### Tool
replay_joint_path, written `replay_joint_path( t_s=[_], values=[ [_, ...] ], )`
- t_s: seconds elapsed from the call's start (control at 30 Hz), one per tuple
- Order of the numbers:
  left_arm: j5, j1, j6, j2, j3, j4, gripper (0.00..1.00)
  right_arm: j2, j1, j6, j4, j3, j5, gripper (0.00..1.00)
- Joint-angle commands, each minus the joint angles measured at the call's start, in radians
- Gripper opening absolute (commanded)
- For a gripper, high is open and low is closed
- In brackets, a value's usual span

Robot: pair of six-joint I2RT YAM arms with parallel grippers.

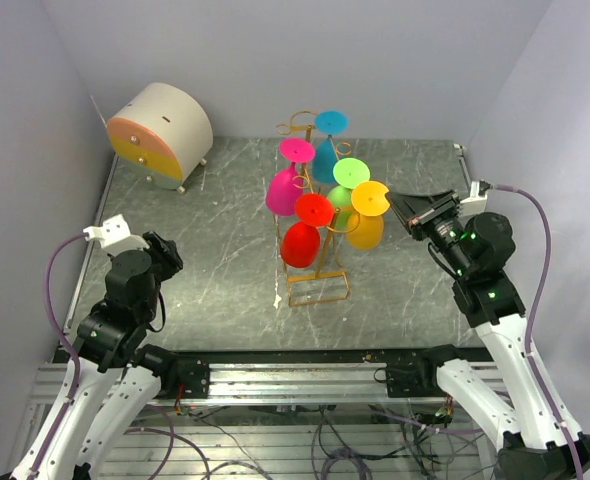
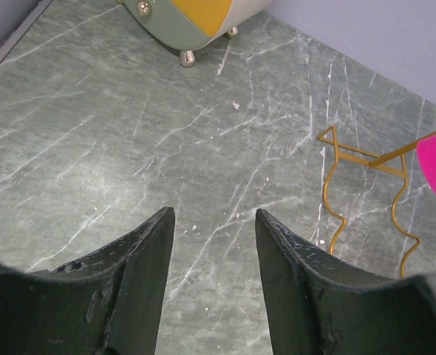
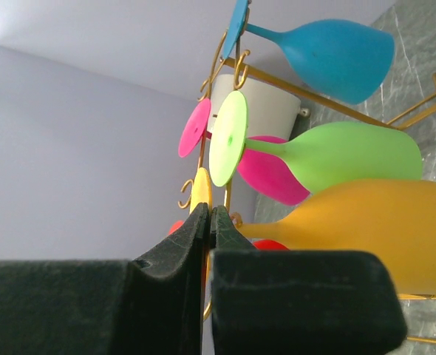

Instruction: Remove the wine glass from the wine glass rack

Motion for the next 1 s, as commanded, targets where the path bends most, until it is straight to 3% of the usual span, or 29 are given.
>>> replay_joint_path(
  t_s=[0.0,0.7,0.97],
  values=[
    [-0.016,-0.010,0.005,-0.008,0.029,0.002,0.59,-0.026,0.002,0.011,0.038,-0.003,0.059,0.00],
    [-0.014,-0.010,0.005,-0.004,0.029,0.003,0.58,-0.065,0.001,-0.023,-0.015,-0.009,0.149,0.00],
    [0.009,-0.010,0.005,-0.001,0.033,0.006,0.58,-0.118,0.001,-0.318,-0.167,0.137,0.322,0.00]
  ],
)
